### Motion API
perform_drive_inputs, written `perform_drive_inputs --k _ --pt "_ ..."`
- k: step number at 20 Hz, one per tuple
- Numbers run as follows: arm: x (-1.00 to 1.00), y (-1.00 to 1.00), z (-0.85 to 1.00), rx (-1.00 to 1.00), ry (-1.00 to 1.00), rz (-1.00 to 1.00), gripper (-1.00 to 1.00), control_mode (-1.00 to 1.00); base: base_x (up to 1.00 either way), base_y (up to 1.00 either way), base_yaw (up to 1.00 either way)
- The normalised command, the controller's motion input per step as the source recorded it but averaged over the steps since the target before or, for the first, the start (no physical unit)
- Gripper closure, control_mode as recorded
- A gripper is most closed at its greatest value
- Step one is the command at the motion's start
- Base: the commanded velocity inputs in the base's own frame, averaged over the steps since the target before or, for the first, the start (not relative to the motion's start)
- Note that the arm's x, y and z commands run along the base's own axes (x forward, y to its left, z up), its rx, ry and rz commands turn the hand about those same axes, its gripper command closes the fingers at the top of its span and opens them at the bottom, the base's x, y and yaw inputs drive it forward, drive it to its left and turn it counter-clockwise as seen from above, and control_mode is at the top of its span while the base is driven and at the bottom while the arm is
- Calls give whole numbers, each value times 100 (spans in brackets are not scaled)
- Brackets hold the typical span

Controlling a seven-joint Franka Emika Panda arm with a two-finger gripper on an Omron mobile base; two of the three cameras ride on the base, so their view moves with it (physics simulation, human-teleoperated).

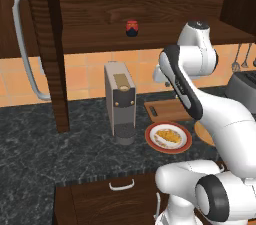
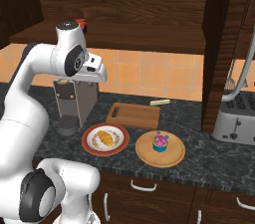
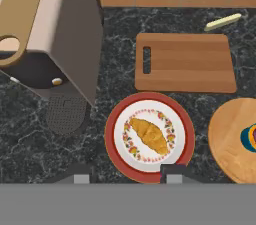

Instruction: From the different types of pastries on the counter, select a croissant and place it on the cutting board. Then retrieve a jar of jam from the cabinet and place it alongside the croissant on the cutting board.

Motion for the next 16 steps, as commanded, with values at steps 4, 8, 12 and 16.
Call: perform_drive_inputs --k 4,8,12,16 --pt "0 -4 -24 -13 0 3 -100 -100 0 0 0" --pt "2 -18 -44 -27 0 20 -100 -100 0 0 0" --pt "0 -20 -44 -16 0 24 -100 -100 0 0 0" --pt "-3 -35 -46 0 0 17 -100 -100 0 0 0"
